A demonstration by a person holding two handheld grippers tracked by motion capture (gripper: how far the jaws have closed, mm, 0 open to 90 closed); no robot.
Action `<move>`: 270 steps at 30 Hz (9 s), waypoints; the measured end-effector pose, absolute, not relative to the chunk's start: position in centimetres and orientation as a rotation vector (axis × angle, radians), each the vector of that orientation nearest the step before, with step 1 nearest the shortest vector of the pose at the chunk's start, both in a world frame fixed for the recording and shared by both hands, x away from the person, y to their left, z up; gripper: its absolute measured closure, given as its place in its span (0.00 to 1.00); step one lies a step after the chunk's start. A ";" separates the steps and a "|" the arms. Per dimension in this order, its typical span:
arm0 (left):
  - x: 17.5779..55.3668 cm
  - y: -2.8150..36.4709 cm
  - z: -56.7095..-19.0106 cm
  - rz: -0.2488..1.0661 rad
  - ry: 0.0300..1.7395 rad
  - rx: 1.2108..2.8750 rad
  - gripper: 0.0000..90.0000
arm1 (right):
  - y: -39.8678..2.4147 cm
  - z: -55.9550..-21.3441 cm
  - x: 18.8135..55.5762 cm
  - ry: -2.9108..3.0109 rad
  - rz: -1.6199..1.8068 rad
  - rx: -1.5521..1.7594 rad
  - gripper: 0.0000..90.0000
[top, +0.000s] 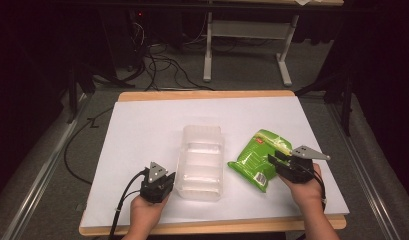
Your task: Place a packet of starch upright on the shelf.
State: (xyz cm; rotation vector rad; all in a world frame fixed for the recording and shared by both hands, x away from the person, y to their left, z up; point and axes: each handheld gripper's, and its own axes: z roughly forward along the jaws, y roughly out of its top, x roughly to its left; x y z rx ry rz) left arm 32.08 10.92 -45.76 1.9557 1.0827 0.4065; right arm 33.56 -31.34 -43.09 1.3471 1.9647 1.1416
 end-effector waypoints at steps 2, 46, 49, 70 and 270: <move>32.0 10.7 -46.0 0.381 1.086 1.973 1.00 | -32.6 -43.4 34.1 1.931 1.118 1.387 0.68; 33.1 12.9 -44.5 0.343 1.113 1.870 0.81 | -36.5 -47.9 39.1 1.904 1.377 1.881 0.56; 33.2 12.8 -44.6 0.342 1.111 1.874 0.81 | -36.4 -47.6 38.8 1.913 1.384 1.824 0.80; 33.2 13.1 -44.2 0.325 1.105 1.848 0.81 | -30.2 -39.9 34.7 1.801 1.501 1.318 0.96; 32.6 17.5 -43.5 0.528 1.038 1.856 0.17 | -16.7 -36.7 40.8 2.291 1.779 0.704 0.75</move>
